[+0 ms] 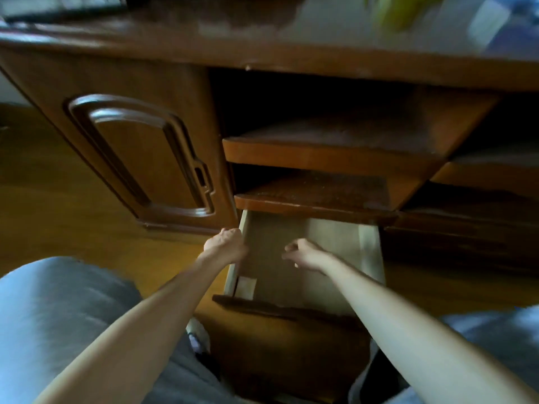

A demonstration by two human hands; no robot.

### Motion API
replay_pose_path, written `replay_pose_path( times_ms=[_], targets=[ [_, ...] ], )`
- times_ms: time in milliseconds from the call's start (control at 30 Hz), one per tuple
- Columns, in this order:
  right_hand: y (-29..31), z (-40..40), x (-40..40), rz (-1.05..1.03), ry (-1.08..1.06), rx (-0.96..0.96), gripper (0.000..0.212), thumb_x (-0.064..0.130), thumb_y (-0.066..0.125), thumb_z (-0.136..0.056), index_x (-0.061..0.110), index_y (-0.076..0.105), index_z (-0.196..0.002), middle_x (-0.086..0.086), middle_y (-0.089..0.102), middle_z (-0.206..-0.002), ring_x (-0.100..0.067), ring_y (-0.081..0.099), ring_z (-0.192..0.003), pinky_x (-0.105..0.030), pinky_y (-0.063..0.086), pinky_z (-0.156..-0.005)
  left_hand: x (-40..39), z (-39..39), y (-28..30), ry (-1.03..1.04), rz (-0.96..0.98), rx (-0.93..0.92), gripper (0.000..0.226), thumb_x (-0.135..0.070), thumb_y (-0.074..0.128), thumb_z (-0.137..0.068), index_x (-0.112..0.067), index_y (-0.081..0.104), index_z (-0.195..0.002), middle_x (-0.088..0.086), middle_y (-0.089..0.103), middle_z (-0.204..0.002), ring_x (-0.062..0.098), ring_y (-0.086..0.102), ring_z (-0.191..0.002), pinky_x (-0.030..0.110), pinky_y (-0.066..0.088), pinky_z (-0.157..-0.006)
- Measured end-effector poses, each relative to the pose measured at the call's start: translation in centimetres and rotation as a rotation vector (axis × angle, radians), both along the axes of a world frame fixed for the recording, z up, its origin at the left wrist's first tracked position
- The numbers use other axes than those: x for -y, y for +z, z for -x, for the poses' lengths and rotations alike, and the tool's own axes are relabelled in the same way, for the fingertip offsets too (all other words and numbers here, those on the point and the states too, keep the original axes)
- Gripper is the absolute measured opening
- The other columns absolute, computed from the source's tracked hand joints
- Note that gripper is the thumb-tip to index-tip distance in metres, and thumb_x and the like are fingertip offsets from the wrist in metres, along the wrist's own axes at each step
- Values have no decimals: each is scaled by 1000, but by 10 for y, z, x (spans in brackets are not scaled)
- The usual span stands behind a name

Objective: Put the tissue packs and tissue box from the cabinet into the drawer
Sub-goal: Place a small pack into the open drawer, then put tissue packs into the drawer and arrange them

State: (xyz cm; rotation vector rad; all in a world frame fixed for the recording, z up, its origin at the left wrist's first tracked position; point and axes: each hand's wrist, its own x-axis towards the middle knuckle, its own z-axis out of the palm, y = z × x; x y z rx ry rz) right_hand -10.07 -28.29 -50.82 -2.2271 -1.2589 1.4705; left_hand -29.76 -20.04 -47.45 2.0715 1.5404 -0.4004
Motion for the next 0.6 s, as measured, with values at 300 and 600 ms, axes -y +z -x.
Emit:
replay_pose_path(
  times_ms=[300, 600],
  targets=[
    [222, -124, 45, -537, -120, 88, 21, 31, 65, -95, 29, 71, -116, 8, 76, -94, -5, 73, -84, -30, 58, -79, 8, -114, 236, -324, -408, 632, 14, -49, 55, -94, -49, 66, -102, -25, 67, -86, -5, 64, -78, 21, 54, -67],
    [356, -225, 45, -890, -316, 332, 13, 31, 64, -93, 37, 76, -93, 18, 77, -90, 0, 71, -83, -14, 51, -69, -49, -236, 349, -348, -667, 751, 13, -40, 58, -88, -43, 70, -87, -18, 66, -81, 14, 64, -84, 28, 46, -71]
  ],
)
